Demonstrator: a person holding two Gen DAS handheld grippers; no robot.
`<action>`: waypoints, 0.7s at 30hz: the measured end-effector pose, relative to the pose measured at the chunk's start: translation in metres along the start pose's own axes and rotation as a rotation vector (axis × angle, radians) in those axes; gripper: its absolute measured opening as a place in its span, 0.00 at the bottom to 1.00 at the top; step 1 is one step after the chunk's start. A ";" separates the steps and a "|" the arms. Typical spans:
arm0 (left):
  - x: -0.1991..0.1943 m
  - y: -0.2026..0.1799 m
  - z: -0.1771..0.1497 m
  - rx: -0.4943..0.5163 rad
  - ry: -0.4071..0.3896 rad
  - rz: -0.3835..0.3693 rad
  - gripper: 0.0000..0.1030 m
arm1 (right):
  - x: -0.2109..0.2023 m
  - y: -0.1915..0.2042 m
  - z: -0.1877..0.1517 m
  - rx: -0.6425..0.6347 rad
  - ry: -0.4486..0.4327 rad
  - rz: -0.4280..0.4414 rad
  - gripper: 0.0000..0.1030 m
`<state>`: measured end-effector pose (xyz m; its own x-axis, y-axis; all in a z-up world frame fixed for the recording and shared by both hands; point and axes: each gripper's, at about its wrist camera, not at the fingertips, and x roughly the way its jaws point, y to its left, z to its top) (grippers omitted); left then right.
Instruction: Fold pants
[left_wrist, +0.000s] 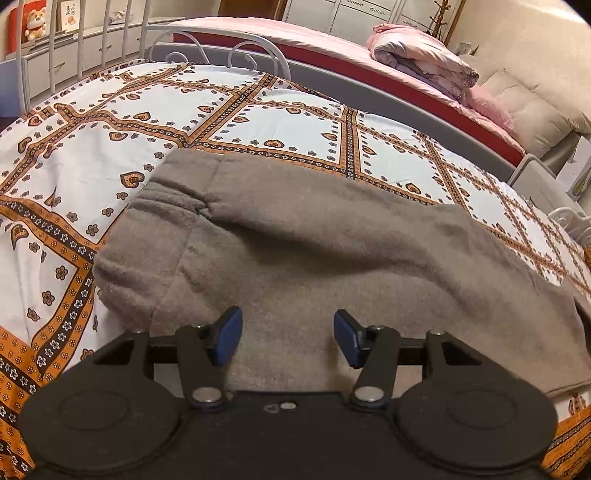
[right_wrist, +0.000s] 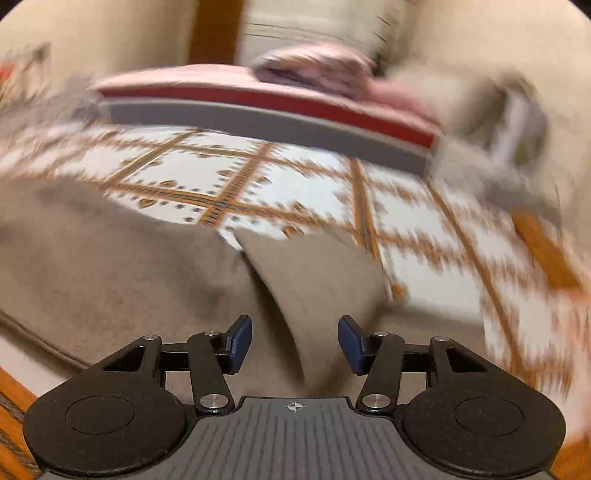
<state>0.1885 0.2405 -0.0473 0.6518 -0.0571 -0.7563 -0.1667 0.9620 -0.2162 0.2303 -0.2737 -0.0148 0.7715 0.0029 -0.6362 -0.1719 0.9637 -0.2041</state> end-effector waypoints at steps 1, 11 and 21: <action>0.000 0.000 0.000 0.005 0.001 0.001 0.45 | 0.010 0.006 0.005 -0.051 0.005 -0.009 0.51; 0.000 0.002 -0.001 0.009 -0.002 -0.011 0.46 | -0.004 -0.092 -0.012 0.520 -0.029 -0.051 0.02; 0.001 0.001 0.000 0.002 -0.001 -0.010 0.47 | -0.010 -0.144 -0.059 0.717 -0.009 0.014 0.65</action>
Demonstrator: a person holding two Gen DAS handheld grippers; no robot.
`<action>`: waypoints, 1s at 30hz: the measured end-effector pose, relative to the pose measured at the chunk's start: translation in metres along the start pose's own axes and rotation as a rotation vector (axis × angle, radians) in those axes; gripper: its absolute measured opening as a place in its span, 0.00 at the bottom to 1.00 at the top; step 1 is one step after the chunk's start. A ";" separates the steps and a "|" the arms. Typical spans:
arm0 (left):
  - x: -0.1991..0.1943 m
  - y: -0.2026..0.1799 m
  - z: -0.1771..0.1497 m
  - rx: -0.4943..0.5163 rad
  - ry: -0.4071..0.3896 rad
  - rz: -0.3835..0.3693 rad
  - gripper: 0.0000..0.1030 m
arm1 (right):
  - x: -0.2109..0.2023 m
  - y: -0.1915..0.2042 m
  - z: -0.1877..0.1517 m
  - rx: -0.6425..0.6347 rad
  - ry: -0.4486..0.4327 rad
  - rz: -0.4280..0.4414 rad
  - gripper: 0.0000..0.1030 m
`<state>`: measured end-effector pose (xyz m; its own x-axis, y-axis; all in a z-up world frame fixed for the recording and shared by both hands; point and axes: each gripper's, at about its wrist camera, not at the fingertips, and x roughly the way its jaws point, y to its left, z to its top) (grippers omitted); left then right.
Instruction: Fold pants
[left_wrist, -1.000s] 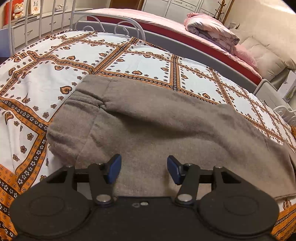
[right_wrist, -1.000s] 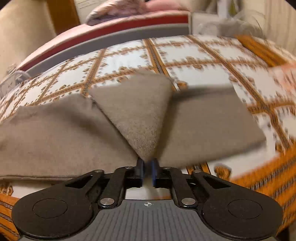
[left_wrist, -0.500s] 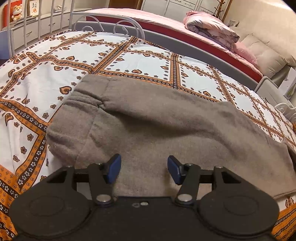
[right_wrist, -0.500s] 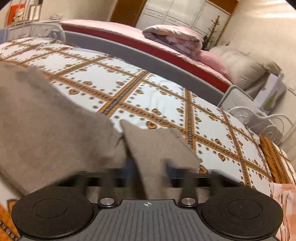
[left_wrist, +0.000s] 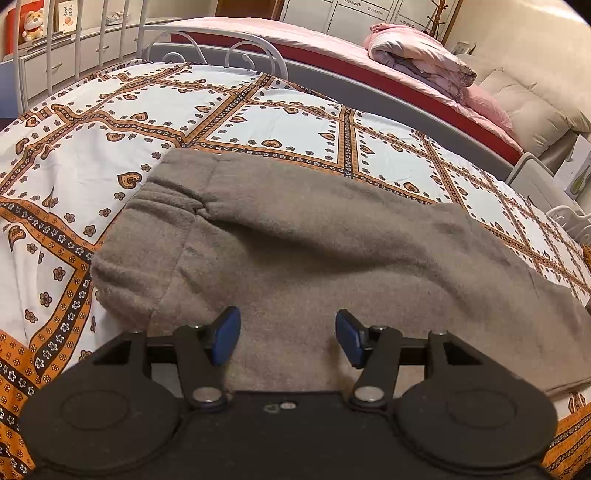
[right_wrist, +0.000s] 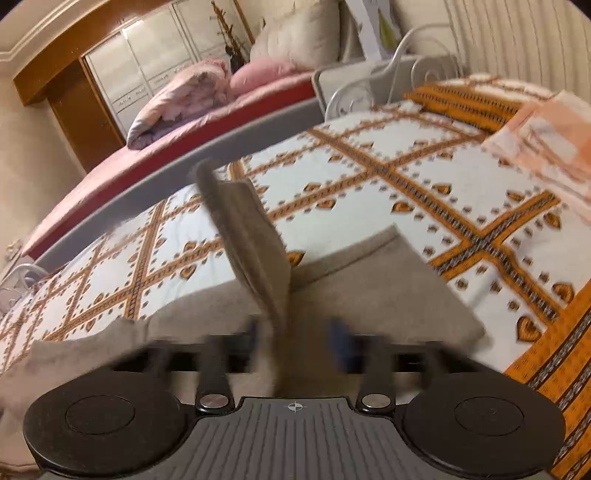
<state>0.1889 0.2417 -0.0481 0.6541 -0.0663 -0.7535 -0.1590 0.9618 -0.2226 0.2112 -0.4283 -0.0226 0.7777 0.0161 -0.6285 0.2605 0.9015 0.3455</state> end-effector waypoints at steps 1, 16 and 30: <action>0.000 0.000 0.000 0.001 0.000 0.000 0.47 | 0.001 0.003 0.002 -0.013 -0.007 0.004 0.65; 0.001 -0.001 -0.001 0.030 0.003 0.001 0.48 | -0.003 -0.037 0.033 0.137 -0.086 0.087 0.07; 0.001 -0.001 -0.001 0.033 0.005 0.002 0.48 | 0.010 -0.106 0.012 0.445 0.001 0.053 0.06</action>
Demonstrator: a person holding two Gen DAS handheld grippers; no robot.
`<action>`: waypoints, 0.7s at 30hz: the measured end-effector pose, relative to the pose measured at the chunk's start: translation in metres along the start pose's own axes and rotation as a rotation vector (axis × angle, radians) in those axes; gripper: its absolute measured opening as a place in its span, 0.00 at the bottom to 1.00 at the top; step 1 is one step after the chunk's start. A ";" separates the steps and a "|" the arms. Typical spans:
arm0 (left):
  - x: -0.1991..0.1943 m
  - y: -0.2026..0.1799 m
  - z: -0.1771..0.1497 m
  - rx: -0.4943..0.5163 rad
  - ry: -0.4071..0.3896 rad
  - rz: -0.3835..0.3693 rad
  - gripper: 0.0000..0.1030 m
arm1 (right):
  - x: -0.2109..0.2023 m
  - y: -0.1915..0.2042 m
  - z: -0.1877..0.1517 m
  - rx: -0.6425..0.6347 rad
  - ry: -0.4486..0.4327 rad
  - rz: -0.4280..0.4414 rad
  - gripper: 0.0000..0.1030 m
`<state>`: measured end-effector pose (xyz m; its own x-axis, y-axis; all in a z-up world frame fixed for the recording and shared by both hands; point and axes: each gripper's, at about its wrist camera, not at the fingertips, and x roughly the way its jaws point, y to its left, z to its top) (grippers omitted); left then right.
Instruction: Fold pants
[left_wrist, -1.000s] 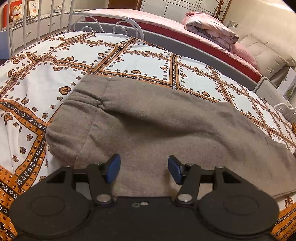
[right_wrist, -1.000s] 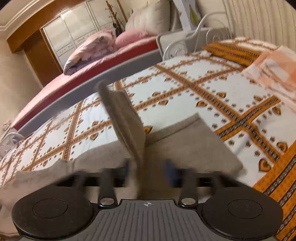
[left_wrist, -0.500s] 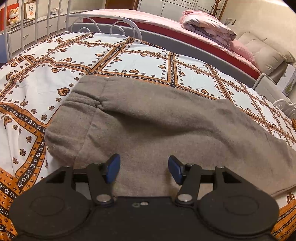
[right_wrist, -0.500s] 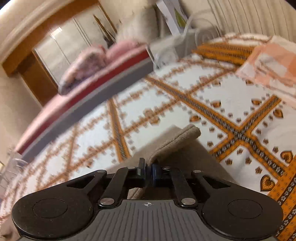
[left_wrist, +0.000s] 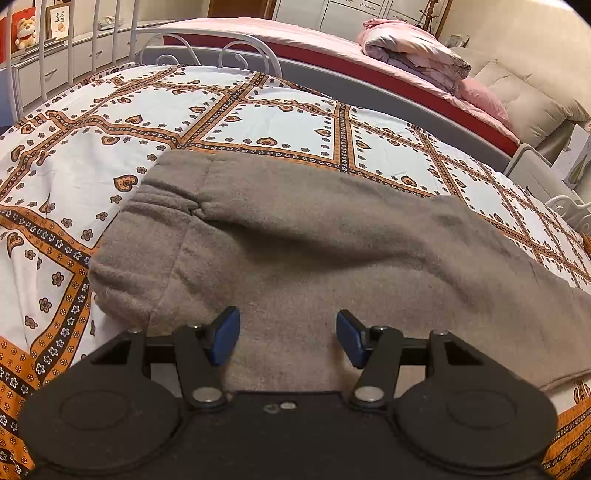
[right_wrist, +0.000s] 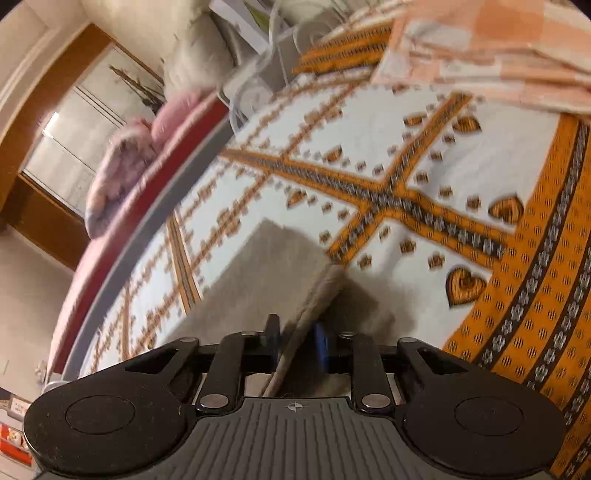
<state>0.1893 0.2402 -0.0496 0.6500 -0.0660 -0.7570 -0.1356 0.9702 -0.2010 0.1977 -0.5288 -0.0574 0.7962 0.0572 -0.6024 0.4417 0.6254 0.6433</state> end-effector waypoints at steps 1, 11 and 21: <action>0.000 -0.001 0.000 0.003 0.001 0.002 0.48 | -0.005 0.002 0.002 -0.014 -0.013 0.016 0.06; 0.000 -0.001 0.001 0.011 0.004 0.005 0.49 | -0.015 -0.010 -0.007 0.010 0.015 -0.015 0.06; 0.001 -0.003 0.001 0.015 0.005 0.007 0.50 | -0.036 -0.040 -0.004 0.152 -0.029 -0.014 0.34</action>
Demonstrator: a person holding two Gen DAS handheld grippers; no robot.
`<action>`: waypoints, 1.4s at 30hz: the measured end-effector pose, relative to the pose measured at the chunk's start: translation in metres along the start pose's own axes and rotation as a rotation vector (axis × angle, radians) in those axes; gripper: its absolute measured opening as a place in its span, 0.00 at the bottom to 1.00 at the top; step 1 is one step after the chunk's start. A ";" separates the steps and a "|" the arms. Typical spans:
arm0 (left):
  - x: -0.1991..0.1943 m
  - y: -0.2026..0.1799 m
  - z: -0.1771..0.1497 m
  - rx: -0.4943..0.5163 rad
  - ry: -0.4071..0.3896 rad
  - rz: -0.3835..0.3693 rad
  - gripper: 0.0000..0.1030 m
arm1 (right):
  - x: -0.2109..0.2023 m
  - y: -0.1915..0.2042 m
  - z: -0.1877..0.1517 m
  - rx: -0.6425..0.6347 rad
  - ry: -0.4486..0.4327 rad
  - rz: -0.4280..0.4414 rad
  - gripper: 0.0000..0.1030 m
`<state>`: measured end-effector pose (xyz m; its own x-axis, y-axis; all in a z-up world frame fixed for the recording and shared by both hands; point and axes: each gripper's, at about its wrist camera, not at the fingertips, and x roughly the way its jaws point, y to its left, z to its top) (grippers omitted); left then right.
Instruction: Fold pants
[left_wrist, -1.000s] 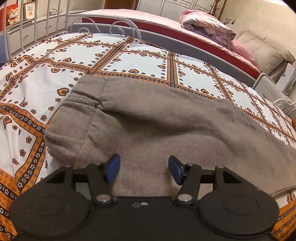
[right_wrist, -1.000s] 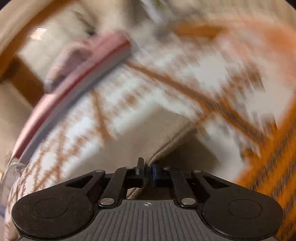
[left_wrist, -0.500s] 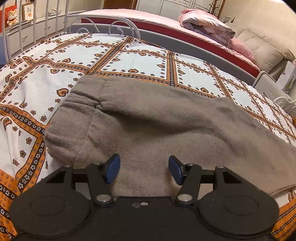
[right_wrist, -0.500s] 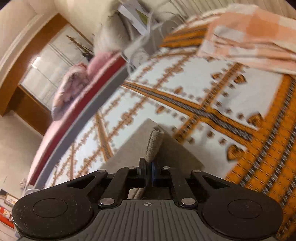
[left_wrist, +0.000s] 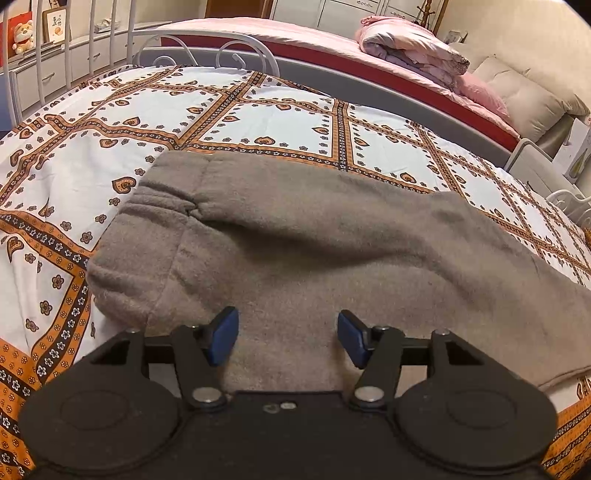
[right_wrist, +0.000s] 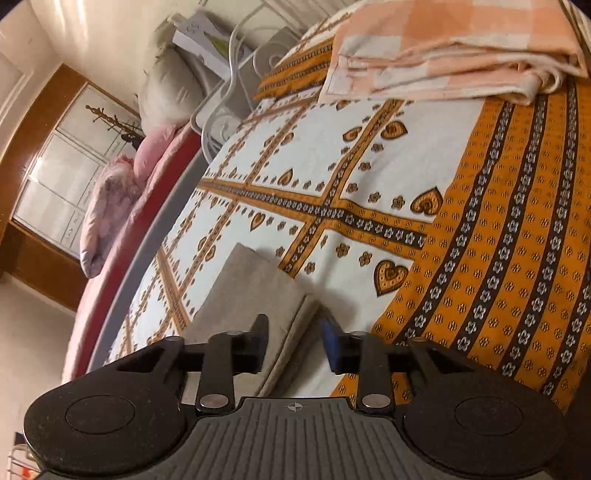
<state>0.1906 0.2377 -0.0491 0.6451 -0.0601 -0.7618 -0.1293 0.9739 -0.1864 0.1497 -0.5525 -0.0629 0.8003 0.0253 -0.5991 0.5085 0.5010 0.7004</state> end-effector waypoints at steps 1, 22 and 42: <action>0.000 0.000 0.000 -0.001 0.000 0.001 0.50 | 0.003 -0.001 -0.001 0.000 0.015 0.005 0.34; 0.002 -0.011 -0.003 0.097 0.007 0.026 0.55 | 0.041 0.042 0.000 -0.322 0.081 -0.195 0.21; -0.004 -0.025 0.045 0.054 -0.156 0.098 0.57 | 0.077 0.287 -0.245 -1.042 0.186 0.371 0.26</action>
<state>0.2257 0.2235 -0.0134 0.7409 0.0662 -0.6683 -0.1592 0.9841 -0.0789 0.2793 -0.1946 -0.0032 0.7425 0.4091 -0.5304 -0.3359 0.9125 0.2335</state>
